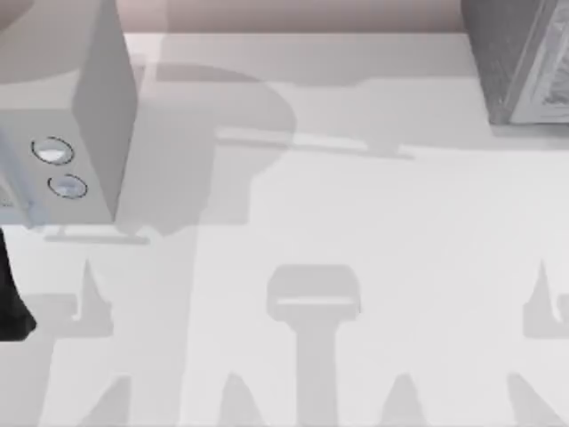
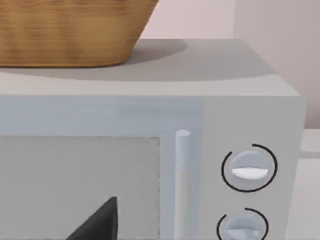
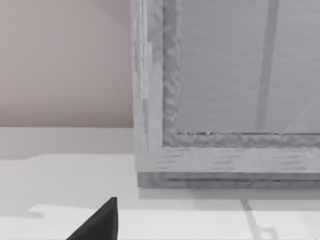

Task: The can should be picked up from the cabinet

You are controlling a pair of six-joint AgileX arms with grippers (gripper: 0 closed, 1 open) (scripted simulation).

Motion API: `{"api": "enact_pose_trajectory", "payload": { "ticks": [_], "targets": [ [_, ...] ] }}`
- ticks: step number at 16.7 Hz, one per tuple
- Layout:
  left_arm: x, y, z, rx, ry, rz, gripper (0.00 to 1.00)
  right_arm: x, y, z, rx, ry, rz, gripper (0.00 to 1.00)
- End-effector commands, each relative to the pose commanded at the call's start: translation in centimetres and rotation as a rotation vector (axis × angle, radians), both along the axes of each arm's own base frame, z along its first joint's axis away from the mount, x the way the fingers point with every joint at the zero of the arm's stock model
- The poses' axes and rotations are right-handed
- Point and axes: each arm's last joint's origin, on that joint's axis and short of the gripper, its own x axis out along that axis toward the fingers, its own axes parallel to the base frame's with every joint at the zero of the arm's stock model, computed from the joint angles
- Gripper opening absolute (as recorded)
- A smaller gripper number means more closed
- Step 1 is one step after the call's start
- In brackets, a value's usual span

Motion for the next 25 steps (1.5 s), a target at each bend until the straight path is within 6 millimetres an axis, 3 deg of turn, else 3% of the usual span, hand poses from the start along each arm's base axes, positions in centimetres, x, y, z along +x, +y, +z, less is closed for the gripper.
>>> {"api": "enact_pose_trajectory", "payload": {
  "ticks": [4, 7, 12, 18, 21, 25],
  "targets": [
    [0.0, 0.0, 0.0, 0.0, 0.0, 0.0, 1.0, 0.0, 0.1, 0.8, 0.0, 0.006, 0.003, 1.0],
    [0.0, 0.0, 0.0, 0.0, 0.0, 0.0, 1.0, 0.1, 0.2, 4.0, 0.0, 0.022, 0.007, 1.0],
    [0.0, 0.0, 0.0, 0.0, 0.0, 0.0, 1.0, 1.7, 0.8, 13.6, -0.002, 0.029, 0.008, 1.0],
    [0.0, 0.0, 0.0, 0.0, 0.0, 0.0, 1.0, 7.2, 2.2, 26.0, -0.005, 0.026, 0.001, 1.0],
    [0.0, 0.0, 0.0, 0.0, 0.0, 0.0, 1.0, 10.5, 3.2, 30.5, -0.005, 0.018, -0.002, 1.0],
    [0.0, 0.0, 0.0, 0.0, 0.0, 0.0, 1.0, 13.8, 4.3, 34.0, -0.002, 0.004, -0.001, 1.0]
  ]
}}
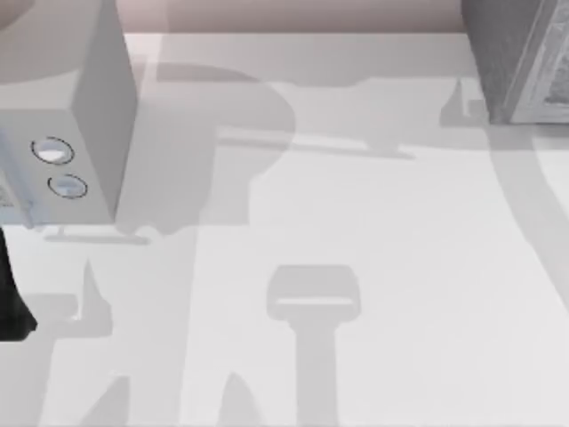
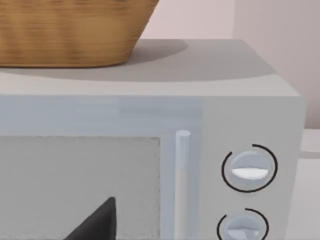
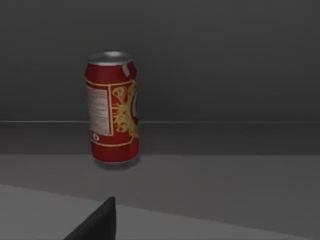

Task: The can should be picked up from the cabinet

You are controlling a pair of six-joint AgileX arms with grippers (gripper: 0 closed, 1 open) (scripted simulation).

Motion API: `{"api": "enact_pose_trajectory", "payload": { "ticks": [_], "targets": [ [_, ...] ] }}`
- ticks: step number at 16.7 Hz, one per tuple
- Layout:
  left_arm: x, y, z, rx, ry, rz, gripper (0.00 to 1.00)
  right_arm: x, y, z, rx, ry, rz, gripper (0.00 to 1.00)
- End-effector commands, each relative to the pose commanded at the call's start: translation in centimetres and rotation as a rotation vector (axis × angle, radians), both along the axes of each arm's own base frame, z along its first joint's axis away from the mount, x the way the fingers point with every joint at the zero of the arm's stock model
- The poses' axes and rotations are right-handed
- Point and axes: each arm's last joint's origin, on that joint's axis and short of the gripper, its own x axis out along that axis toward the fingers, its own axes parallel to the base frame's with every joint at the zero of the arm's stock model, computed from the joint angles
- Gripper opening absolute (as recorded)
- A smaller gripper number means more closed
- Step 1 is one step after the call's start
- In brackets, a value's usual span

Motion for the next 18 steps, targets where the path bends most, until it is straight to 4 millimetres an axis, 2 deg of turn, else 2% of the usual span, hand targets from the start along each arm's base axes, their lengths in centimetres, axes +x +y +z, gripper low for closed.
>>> {"api": "enact_pose_trajectory", "payload": {
  "ticks": [3, 10, 12, 15, 18],
  "targets": [
    [0.0, 0.0, 0.0, 0.0, 0.0, 0.0, 1.0, 1.2, 0.5, 0.9, 0.001, -0.004, 0.001, 1.0],
    [0.0, 0.0, 0.0, 0.0, 0.0, 0.0, 1.0, 1.7, 0.8, 1.0, 0.002, -0.012, 0.0, 1.0],
    [0.0, 0.0, 0.0, 0.0, 0.0, 0.0, 1.0, 3.5, 2.0, 0.6, 0.002, -0.015, -0.002, 1.0],
    [0.0, 0.0, 0.0, 0.0, 0.0, 0.0, 1.0, 7.5, 4.7, -1.2, -0.003, -0.004, -0.009, 1.0],
    [0.0, 0.0, 0.0, 0.0, 0.0, 0.0, 1.0, 8.8, 6.1, -1.7, 0.0, -0.015, -0.013, 1.0]
  ]
}}
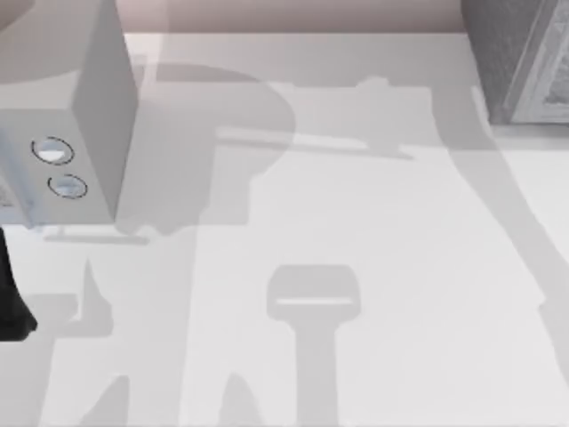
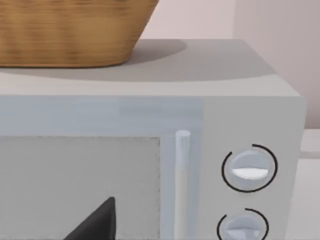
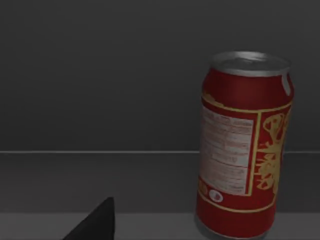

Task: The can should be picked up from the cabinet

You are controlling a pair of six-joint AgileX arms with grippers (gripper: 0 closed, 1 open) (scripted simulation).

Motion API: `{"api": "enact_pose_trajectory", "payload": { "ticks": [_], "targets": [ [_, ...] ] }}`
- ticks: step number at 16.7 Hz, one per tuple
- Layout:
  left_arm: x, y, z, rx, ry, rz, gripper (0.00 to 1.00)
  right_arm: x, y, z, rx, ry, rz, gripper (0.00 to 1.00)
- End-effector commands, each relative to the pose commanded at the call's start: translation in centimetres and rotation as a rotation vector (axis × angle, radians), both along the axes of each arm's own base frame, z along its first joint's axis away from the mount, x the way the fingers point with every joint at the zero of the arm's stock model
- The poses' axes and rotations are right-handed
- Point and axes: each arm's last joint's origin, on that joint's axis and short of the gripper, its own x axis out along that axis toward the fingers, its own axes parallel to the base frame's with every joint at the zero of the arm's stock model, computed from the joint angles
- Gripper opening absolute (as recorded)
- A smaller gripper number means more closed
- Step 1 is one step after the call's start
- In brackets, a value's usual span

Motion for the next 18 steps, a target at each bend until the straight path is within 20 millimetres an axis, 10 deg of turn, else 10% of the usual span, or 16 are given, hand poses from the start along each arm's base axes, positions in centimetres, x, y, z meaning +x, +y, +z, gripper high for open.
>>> {"api": "enact_pose_trajectory", "payload": {
  "ticks": [18],
  "targets": [
    [0.0, 0.0, 0.0, 0.0, 0.0, 0.0, 1.0, 6.0, -0.1, 0.1, 0.0, 0.0, 0.0, 1.0]
  ]
}}
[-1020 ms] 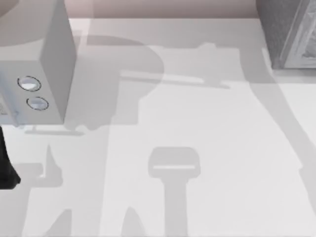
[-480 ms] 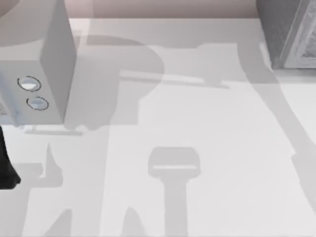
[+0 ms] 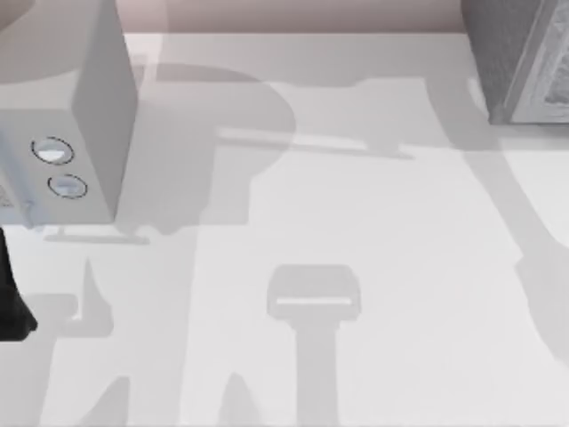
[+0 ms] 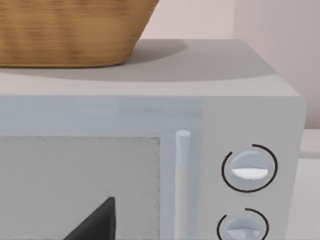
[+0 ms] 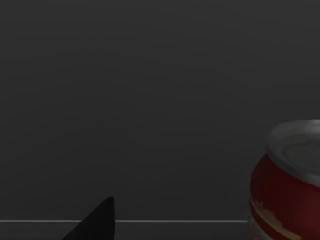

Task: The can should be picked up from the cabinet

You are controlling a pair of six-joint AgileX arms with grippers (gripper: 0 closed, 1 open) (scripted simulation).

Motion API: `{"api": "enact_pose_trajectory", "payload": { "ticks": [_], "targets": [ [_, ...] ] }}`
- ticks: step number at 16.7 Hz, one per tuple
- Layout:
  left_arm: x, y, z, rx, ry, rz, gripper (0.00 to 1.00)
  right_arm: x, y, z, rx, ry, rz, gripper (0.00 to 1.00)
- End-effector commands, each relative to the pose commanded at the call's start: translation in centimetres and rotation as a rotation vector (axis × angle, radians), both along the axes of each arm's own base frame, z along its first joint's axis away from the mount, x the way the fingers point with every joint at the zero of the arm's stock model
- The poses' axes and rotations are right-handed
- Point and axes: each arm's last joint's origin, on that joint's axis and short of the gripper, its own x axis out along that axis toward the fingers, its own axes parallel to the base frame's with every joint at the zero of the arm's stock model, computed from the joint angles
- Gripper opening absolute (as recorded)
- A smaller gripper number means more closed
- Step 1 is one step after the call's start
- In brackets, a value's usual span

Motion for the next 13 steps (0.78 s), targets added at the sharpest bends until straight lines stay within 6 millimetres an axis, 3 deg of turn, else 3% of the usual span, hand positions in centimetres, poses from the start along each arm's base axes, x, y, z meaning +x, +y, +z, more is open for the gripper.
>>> {"api": "enact_pose_trajectory", "payload": {
  "ticks": [1, 13],
  "targets": [
    [0.0, 0.0, 0.0, 0.0, 0.0, 0.0, 1.0, 0.0, 0.0, 0.0, 0.0, 0.0, 0.0, 1.0],
    [0.0, 0.0, 0.0, 0.0, 0.0, 0.0, 1.0, 0.0, 0.0, 0.0, 0.0, 0.0, 0.0, 0.1]
  ]
}}
